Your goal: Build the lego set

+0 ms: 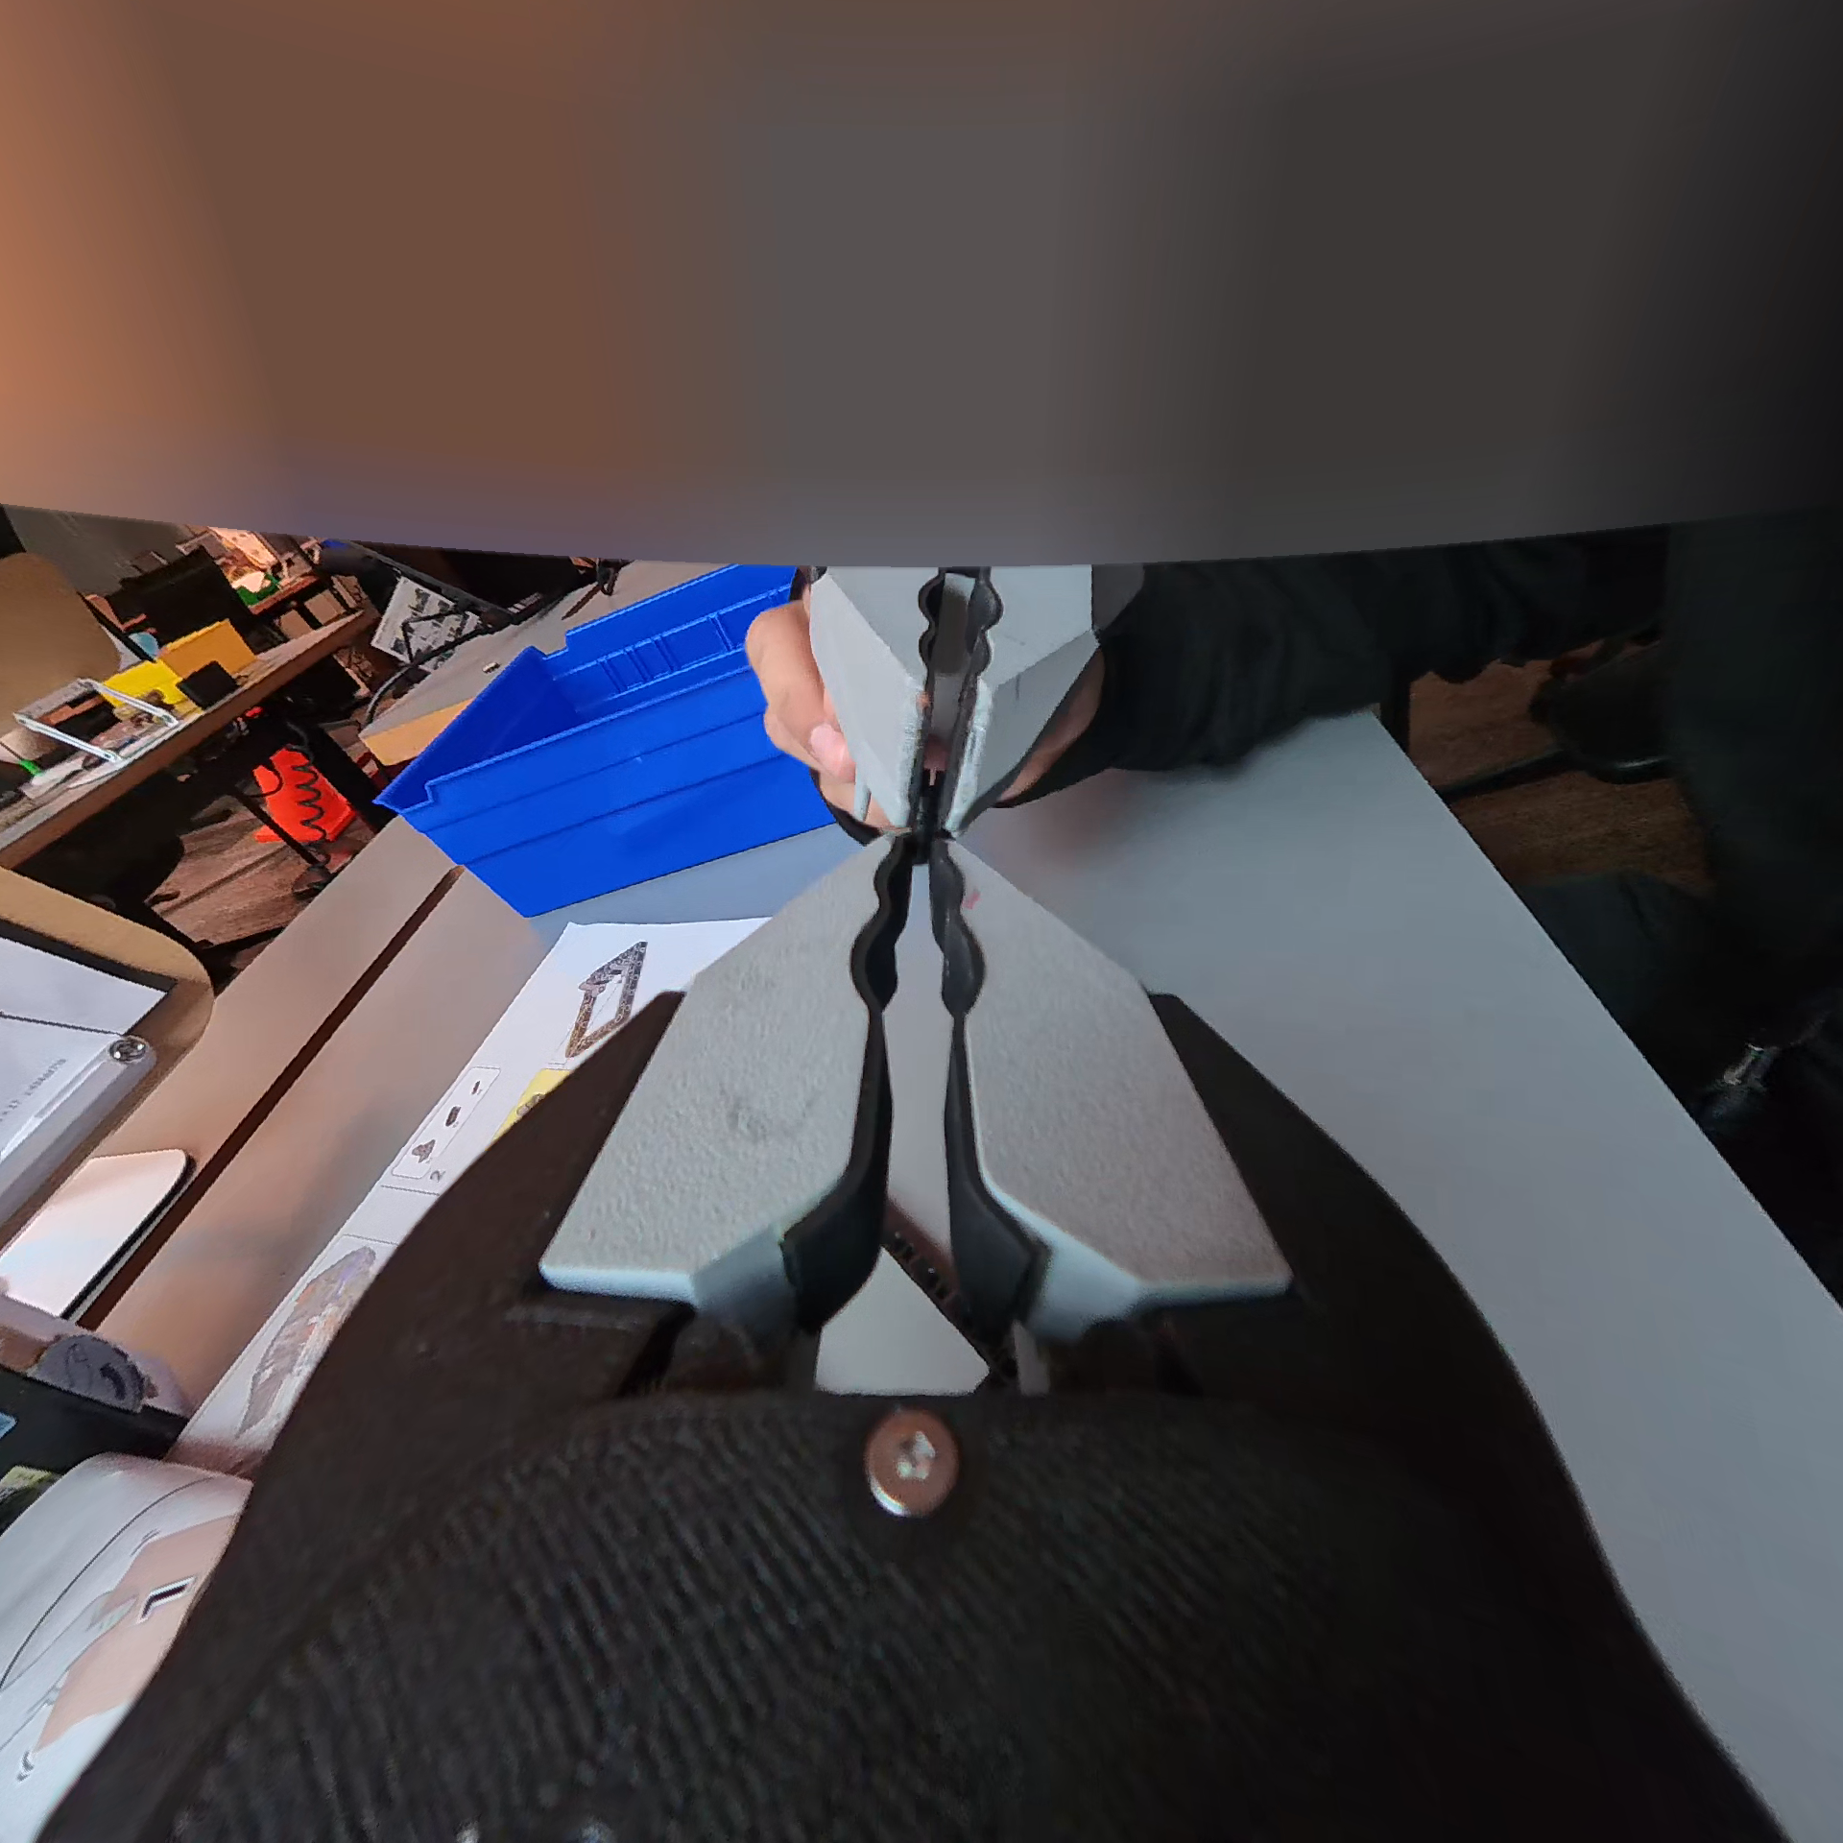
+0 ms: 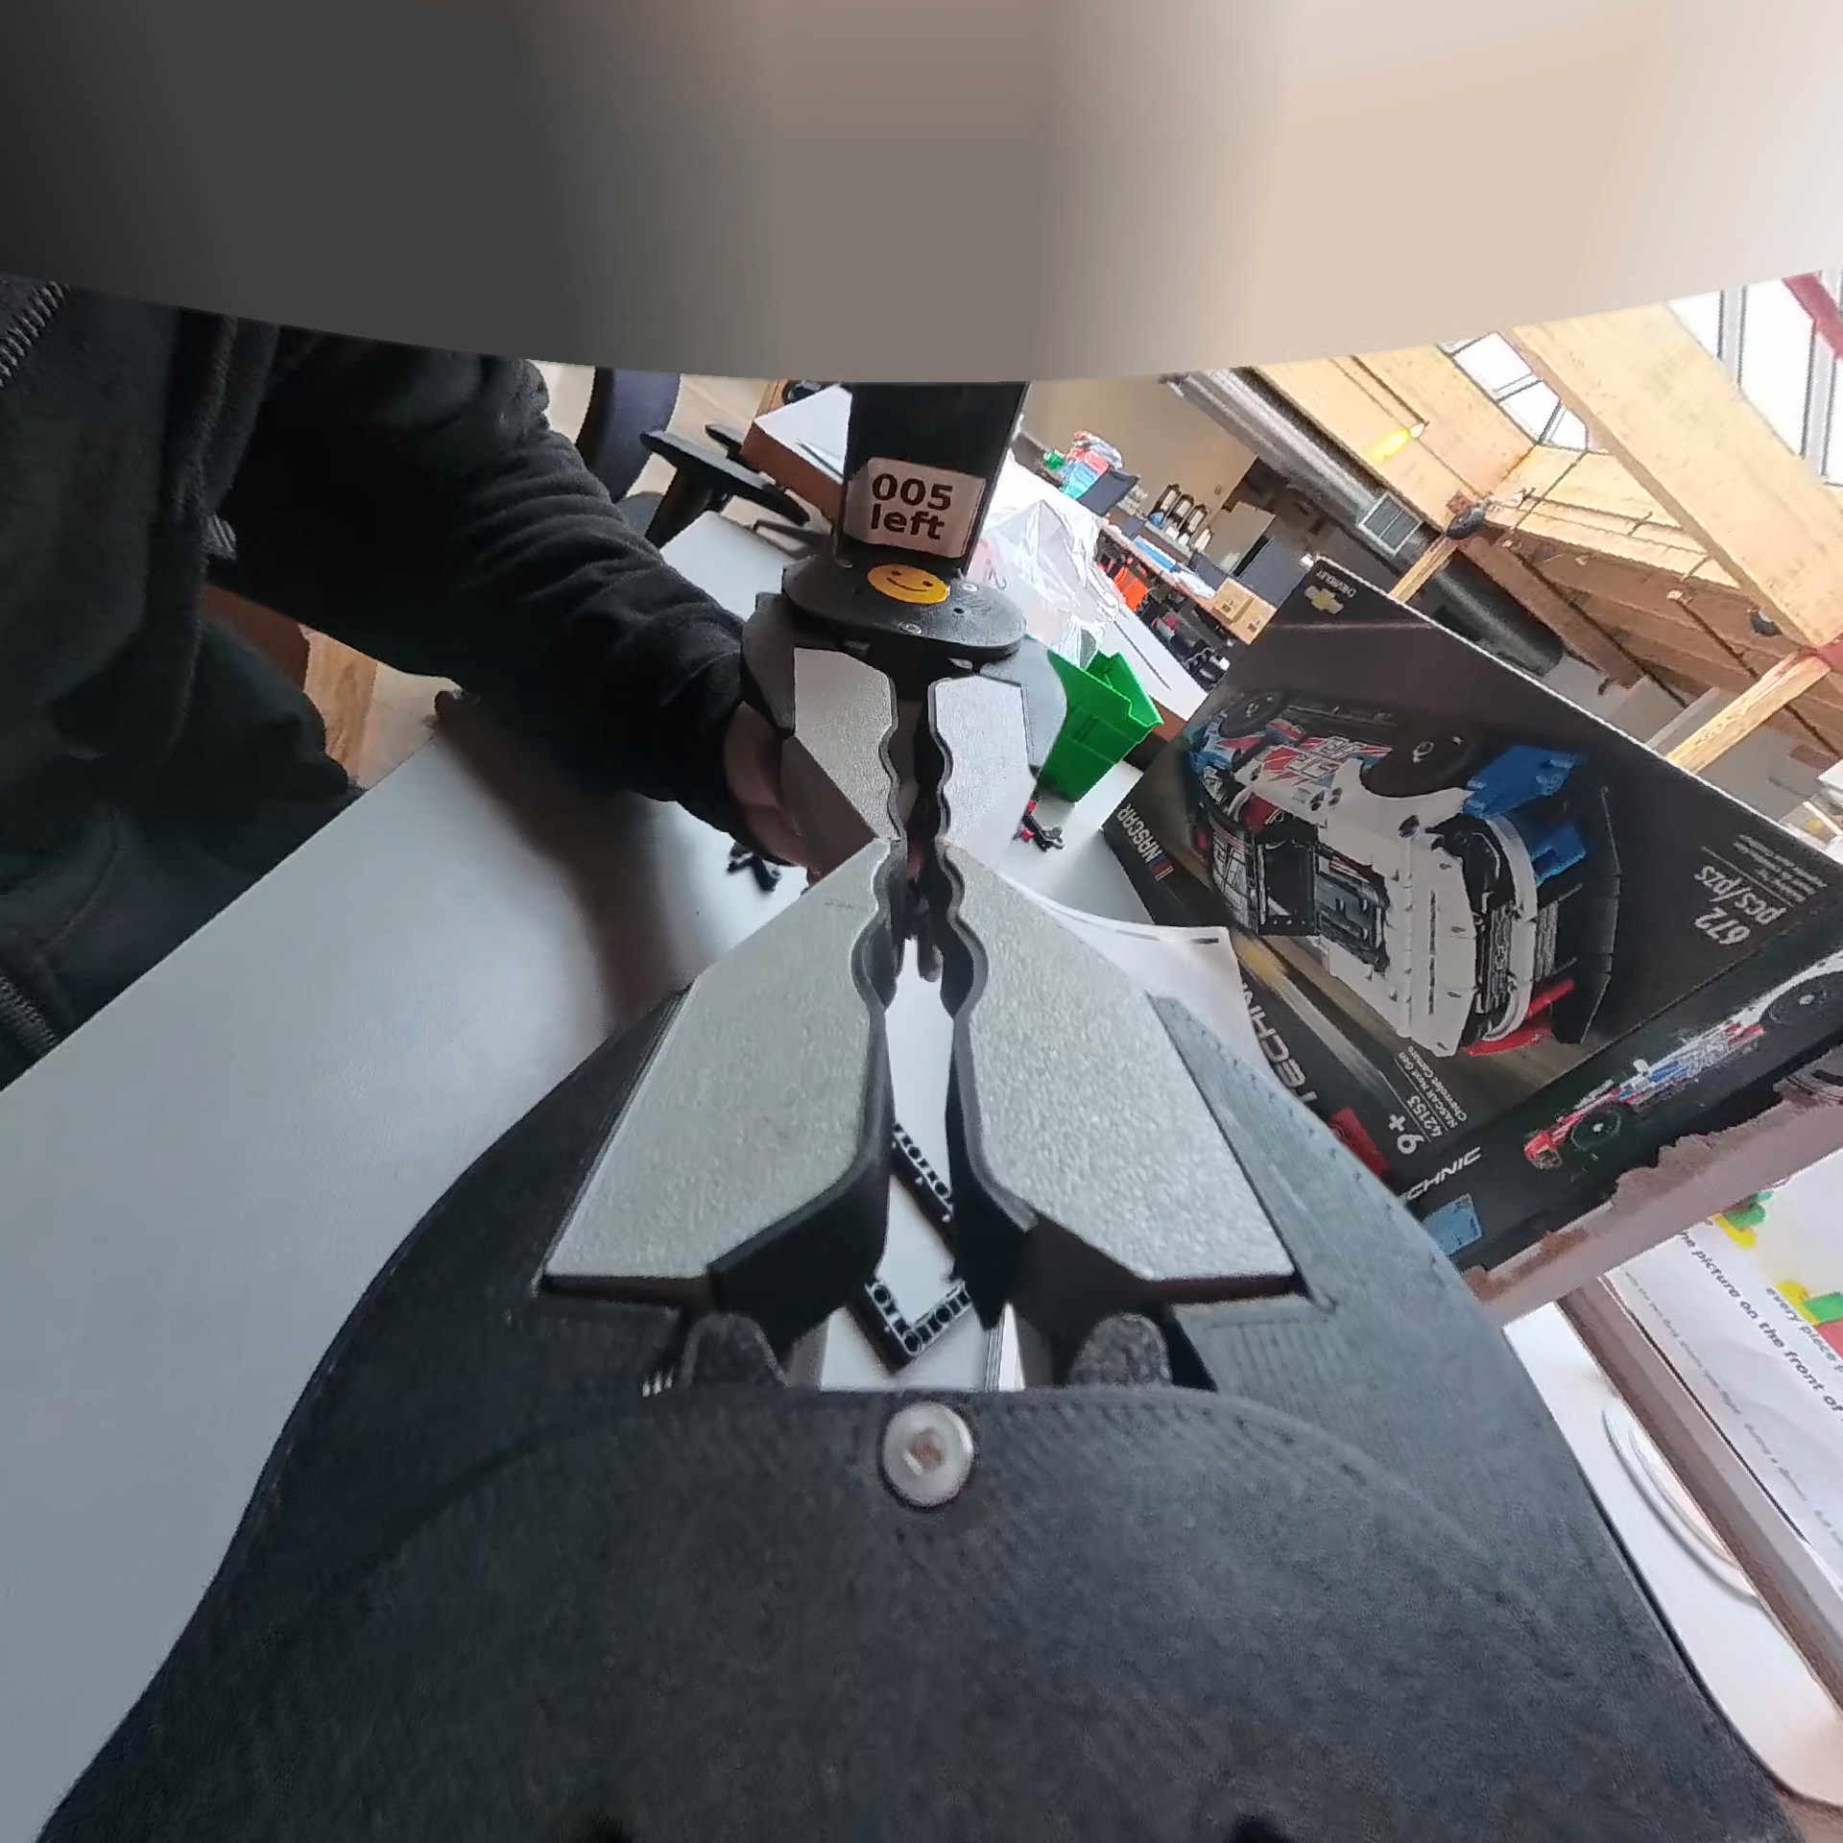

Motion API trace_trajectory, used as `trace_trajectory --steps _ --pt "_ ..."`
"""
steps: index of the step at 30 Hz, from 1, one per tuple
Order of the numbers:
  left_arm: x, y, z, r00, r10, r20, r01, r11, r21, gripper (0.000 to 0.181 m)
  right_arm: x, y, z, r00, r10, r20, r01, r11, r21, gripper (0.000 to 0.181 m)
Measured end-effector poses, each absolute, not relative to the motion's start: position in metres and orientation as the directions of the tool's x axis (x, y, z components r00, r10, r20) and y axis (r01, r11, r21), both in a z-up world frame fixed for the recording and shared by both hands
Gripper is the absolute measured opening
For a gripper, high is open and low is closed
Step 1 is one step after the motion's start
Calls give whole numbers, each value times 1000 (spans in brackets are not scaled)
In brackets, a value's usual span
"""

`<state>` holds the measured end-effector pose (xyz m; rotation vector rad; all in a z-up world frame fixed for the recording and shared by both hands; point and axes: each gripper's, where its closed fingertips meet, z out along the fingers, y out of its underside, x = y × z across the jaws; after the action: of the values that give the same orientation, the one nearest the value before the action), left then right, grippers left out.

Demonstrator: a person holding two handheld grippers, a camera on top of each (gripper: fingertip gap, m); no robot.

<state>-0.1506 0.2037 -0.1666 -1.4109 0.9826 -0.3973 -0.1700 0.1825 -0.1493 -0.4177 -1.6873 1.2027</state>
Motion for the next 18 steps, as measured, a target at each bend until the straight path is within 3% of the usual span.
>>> trace_trajectory --steps 9,18 --pt "-147 202 -170 553 -767 -327 -304 180 -936 1 -171 181 -154 -471 706 530 -175 514 -840 1" --pt "-144 197 -159 544 -785 -295 -236 195 -952 1 -171 173 -141 -380 721 579 -292 501 -815 1"
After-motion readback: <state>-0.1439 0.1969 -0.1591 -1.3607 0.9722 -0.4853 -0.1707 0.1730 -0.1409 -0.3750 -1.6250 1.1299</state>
